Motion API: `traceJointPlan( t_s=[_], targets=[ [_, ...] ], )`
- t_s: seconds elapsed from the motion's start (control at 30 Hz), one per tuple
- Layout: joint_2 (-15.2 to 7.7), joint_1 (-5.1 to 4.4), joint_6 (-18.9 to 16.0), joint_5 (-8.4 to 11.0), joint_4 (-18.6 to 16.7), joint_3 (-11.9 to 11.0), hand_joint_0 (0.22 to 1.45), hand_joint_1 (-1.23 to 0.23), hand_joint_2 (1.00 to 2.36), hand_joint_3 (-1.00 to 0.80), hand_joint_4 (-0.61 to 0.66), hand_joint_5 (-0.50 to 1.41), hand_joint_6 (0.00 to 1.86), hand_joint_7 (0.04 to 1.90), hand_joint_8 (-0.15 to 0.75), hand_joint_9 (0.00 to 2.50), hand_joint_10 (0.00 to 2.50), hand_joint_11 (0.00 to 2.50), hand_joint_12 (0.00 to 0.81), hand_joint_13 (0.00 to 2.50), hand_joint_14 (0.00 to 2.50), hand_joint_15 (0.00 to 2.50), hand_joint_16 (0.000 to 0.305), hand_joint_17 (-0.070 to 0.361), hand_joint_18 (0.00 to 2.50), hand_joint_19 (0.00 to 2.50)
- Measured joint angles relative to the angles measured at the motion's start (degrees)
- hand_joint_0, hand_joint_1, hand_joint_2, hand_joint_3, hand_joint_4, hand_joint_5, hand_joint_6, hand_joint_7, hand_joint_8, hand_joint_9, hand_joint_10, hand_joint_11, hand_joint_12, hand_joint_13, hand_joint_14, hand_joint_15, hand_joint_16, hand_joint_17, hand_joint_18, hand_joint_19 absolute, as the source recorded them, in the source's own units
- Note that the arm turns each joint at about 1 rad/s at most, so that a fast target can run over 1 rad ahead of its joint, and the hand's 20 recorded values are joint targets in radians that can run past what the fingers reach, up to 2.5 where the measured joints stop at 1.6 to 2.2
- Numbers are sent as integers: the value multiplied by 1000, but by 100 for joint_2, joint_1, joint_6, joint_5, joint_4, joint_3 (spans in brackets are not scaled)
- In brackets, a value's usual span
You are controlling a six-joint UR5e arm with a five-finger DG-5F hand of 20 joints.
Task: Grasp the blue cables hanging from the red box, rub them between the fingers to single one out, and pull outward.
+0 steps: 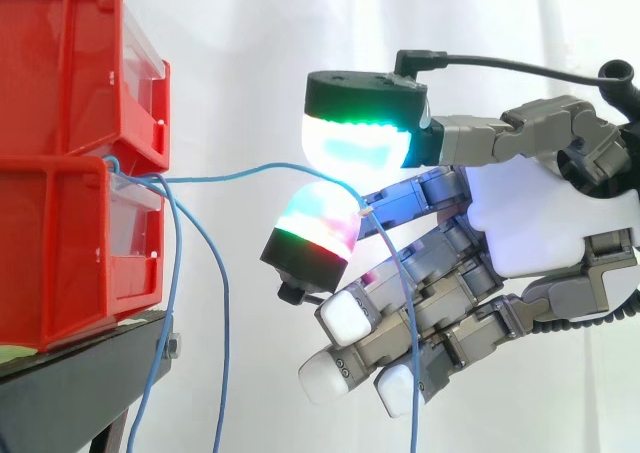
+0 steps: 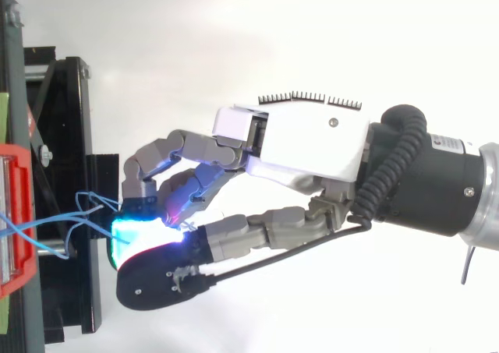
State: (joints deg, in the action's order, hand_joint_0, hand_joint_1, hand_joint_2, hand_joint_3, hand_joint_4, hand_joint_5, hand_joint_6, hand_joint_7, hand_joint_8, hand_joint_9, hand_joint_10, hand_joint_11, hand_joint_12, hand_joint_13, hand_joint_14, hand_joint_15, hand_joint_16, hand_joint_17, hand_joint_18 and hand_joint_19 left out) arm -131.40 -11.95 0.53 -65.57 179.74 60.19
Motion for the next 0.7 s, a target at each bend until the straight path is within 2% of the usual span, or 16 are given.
traceJointPlan(
  t_s=[0.23, 0.43, 0.7],
  targets=[
    [-1, 0, 0, 0, 0, 0, 569, -682, 1020, -140, 207, -174, 820, 1212, 347, 823, 11, 544, 375, 701, 15, 462, 49, 111, 555, 649],
    [0, -1, 0, 0, 0, 0, 578, -706, 1023, -100, 203, -175, 841, 1189, 340, 811, 13, 542, 373, 702, 15, 460, 49, 111, 564, 632],
    [2, 29, 14, -15, 42, 1, 588, -752, 1025, -42, 208, -175, 845, 1248, 339, 818, 11, 548, 369, 702, 17, 457, 49, 110, 570, 622]
  ],
)
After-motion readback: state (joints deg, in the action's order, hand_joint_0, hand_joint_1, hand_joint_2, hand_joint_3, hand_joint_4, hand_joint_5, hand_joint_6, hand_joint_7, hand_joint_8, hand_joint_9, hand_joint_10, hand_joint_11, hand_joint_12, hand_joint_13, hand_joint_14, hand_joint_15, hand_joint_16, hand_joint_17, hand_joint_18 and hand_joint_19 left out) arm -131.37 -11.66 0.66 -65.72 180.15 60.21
